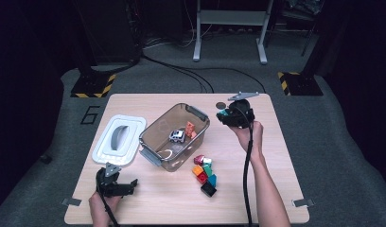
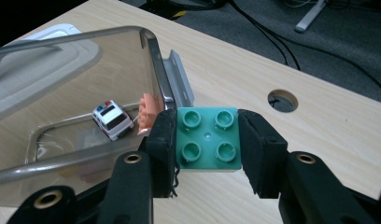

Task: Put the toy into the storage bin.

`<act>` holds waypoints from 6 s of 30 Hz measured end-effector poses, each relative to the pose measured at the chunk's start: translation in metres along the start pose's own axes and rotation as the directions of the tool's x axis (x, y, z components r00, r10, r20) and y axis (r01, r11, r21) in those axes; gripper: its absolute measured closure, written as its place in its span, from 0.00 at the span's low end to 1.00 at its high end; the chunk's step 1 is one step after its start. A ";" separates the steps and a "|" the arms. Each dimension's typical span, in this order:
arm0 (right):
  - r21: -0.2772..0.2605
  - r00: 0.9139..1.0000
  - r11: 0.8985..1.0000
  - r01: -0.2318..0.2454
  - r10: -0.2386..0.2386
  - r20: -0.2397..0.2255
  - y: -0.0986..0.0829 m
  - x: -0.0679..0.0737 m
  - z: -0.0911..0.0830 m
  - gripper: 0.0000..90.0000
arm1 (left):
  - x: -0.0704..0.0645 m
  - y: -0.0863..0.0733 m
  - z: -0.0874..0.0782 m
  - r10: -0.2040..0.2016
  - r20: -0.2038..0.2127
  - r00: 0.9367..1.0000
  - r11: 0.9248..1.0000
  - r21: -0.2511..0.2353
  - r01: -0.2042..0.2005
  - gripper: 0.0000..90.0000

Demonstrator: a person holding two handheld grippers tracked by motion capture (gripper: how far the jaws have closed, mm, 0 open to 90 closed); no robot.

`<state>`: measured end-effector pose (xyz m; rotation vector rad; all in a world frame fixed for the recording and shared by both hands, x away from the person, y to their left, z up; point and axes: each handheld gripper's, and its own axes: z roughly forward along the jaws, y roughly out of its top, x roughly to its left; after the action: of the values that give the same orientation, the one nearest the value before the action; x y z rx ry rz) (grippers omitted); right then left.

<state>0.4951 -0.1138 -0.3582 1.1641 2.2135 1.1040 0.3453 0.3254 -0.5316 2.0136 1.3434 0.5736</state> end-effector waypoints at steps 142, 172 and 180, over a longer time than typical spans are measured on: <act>0.227 0.981 0.972 0.061 -0.016 -0.194 -0.115 0.042 0.053 0.77 | 0.000 0.000 0.000 -0.001 -0.003 1.000 1.000 -0.003 0.001 0.00; 0.108 0.993 0.994 0.005 0.008 -0.119 -0.065 0.016 0.016 0.77 | 0.000 0.000 0.000 -0.001 -0.003 1.000 1.000 -0.002 0.001 0.00; 0.066 0.994 0.998 -0.010 0.016 -0.104 -0.044 0.012 0.010 0.77 | 0.000 0.000 0.000 0.000 0.000 1.000 1.000 0.000 0.000 0.00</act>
<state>0.4730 -0.1143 -0.3996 1.1739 2.3402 1.1294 0.3453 0.3254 -0.5316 2.0137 1.3439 0.5737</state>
